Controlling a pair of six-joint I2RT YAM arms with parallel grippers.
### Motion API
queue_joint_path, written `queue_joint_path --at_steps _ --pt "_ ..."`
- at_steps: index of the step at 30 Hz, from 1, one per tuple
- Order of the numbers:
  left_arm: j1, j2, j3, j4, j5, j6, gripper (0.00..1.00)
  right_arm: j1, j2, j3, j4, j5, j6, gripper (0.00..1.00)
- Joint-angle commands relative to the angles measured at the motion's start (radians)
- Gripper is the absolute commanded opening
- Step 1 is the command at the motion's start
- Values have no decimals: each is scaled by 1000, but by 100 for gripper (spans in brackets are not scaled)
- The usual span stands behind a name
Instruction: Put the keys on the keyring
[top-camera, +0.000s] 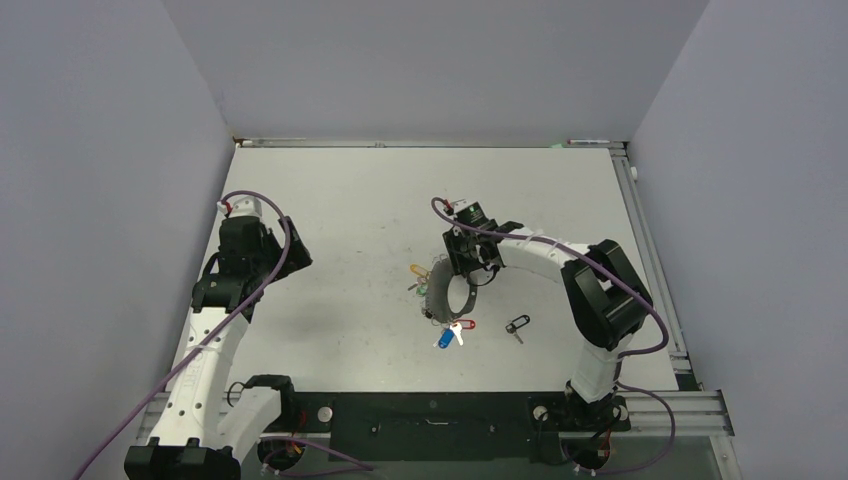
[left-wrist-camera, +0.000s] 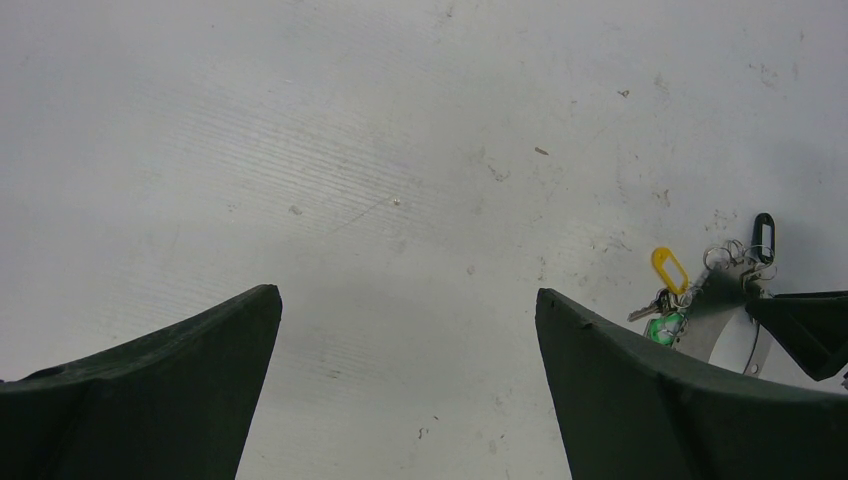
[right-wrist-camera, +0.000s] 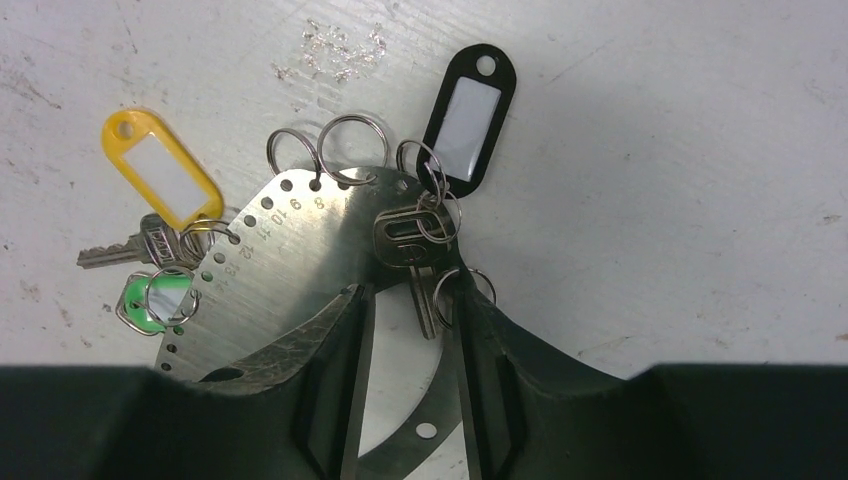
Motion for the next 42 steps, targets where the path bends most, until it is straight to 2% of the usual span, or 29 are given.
queue_joint_path --at_steps 1,9,25,30,34,42 --pt "5 -9 27 26 14 10 97 3 -17 57 -24 -4 -32 36" --pt "5 -7 27 28 21 10 97 -4 -9 61 -42 -8 -51 31" --pt "5 -6 25 31 24 10 97 -18 48 88 -74 7 -77 30" --pt "5 -6 24 30 24 10 97 -16 40 81 -81 4 -76 21" --pt "5 -6 24 31 25 10 97 -16 28 69 -87 14 -65 20" --pt "5 -4 24 31 25 10 97 -5 9 49 -97 7 -51 5"
